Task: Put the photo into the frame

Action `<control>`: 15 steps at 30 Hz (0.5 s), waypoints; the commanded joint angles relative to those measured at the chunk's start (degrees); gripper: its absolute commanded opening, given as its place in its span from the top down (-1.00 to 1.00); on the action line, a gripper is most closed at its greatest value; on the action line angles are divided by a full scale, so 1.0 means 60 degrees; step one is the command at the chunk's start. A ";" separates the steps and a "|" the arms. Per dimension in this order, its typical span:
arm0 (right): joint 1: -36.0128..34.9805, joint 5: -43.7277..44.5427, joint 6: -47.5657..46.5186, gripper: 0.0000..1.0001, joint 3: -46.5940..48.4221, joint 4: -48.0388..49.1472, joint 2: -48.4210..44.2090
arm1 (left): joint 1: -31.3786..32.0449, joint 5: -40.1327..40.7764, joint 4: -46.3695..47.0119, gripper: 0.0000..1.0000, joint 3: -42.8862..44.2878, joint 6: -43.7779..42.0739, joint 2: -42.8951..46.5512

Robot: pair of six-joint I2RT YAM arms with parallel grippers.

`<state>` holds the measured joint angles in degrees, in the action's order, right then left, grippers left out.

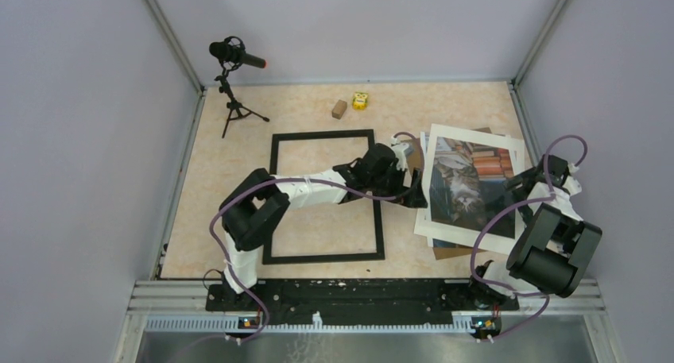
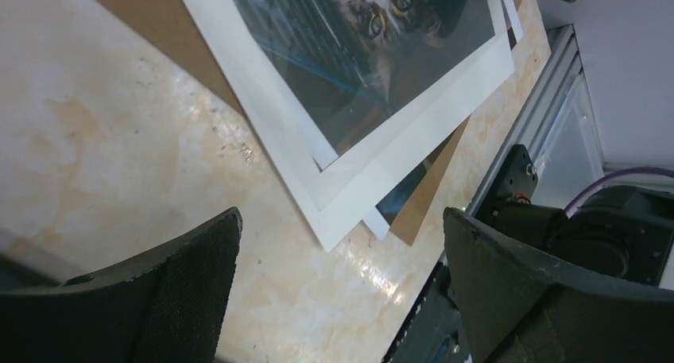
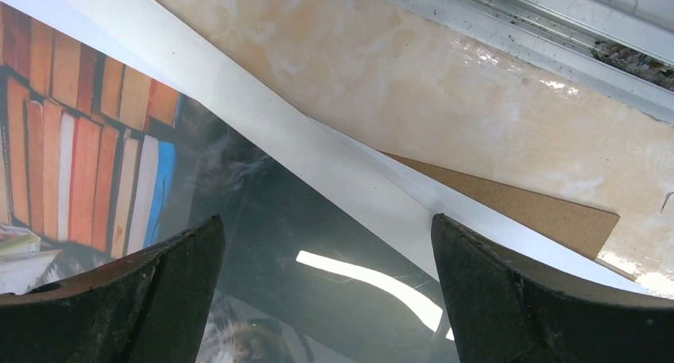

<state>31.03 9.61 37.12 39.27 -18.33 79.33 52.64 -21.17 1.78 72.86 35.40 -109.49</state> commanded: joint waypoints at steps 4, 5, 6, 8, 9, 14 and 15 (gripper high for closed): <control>0.0160 0.0320 0.0156 -0.98 -0.0275 0.0012 -0.0242 | 0.0759 0.1156 0.1806 -0.97 0.0613 0.0408 -0.1116; 0.0161 0.0395 0.0156 -0.98 -0.0286 -0.0034 -0.0274 | 0.0775 0.1216 0.1900 -0.97 0.0641 0.0457 -0.1254; 0.0161 0.0492 0.0155 -0.98 -0.0278 -0.0093 -0.0263 | 0.0784 0.1216 0.2058 -0.97 0.0666 0.0548 -0.1374; 0.0161 0.0639 0.0194 -0.98 -0.0240 -0.0177 -0.0205 | 0.0813 0.1154 0.2380 -0.97 0.0708 0.0634 -0.1560; 0.0161 0.0669 0.0226 -0.98 -0.0232 -0.0195 -0.0163 | 0.0840 0.1193 0.2515 -0.97 0.0726 0.0623 -0.1615; 0.0161 0.1021 0.0360 -0.98 -0.0129 -0.0372 -0.0234 | 0.1073 0.1592 0.2639 -0.97 0.0857 0.0179 -0.1840; 0.0161 0.1063 0.0360 -0.98 -0.0136 -0.0384 -0.0348 | 0.1100 0.1633 0.2659 -0.97 0.0836 0.0115 -0.1899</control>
<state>31.31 13.04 38.20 38.63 -19.29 78.67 58.15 -13.80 13.04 75.59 37.93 -119.90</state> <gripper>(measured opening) 0.988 0.986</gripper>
